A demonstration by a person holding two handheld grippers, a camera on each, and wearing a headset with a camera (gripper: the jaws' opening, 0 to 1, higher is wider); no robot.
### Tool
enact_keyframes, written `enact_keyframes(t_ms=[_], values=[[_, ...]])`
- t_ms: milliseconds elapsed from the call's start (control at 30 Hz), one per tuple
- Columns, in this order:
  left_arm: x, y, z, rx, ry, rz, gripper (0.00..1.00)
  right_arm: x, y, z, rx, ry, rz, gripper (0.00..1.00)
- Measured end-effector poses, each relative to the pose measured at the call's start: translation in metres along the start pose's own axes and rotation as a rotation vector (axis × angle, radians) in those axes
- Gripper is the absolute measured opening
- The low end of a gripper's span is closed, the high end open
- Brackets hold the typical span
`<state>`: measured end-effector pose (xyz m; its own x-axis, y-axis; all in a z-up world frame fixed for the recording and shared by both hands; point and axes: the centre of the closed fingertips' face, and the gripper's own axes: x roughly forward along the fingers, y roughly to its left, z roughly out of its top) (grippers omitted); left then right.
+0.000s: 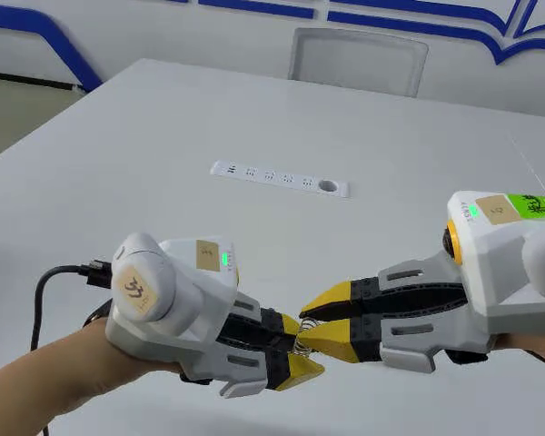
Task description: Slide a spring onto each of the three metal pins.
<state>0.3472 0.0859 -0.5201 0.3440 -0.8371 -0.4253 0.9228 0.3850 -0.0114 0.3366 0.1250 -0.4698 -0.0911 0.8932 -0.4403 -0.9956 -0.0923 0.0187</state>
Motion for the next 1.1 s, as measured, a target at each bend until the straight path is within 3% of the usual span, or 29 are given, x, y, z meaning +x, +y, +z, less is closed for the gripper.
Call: enact_keyframes(t_ms=[500, 567, 667, 767, 867, 1100], values=[[0.001, -0.002, 0.002, 0.001, -0.002, -0.011, 0.10, 0.000, 0.002, -0.004, 0.004, 0.006, -0.003, 0.11], [0.002, -0.003, 0.002, -0.048, -0.010, -0.019, 0.10, 0.000, 0.002, -0.004, -0.008, 0.015, -0.010, 0.10], [-0.001, 0.002, 0.002, -0.044, -0.023, 0.000, 0.11, 0.000, -0.001, -0.004, -0.008, 0.016, -0.022, 0.10], [-0.002, 0.002, 0.008, -0.150, -0.062, -0.002, 0.13, -0.002, -0.004, 0.000, 0.002, 0.000, -0.024, 0.10], [-0.006, 0.012, 0.007, -0.123, -0.060, 0.042, 0.17, -0.003, -0.008, 0.004, -0.001, -0.003, -0.033, 0.11], [-0.014, 0.016, 0.003, -0.134, -0.055, 0.061, 0.31, -0.009, -0.022, 0.009, -0.008, -0.011, -0.066, 0.11]])
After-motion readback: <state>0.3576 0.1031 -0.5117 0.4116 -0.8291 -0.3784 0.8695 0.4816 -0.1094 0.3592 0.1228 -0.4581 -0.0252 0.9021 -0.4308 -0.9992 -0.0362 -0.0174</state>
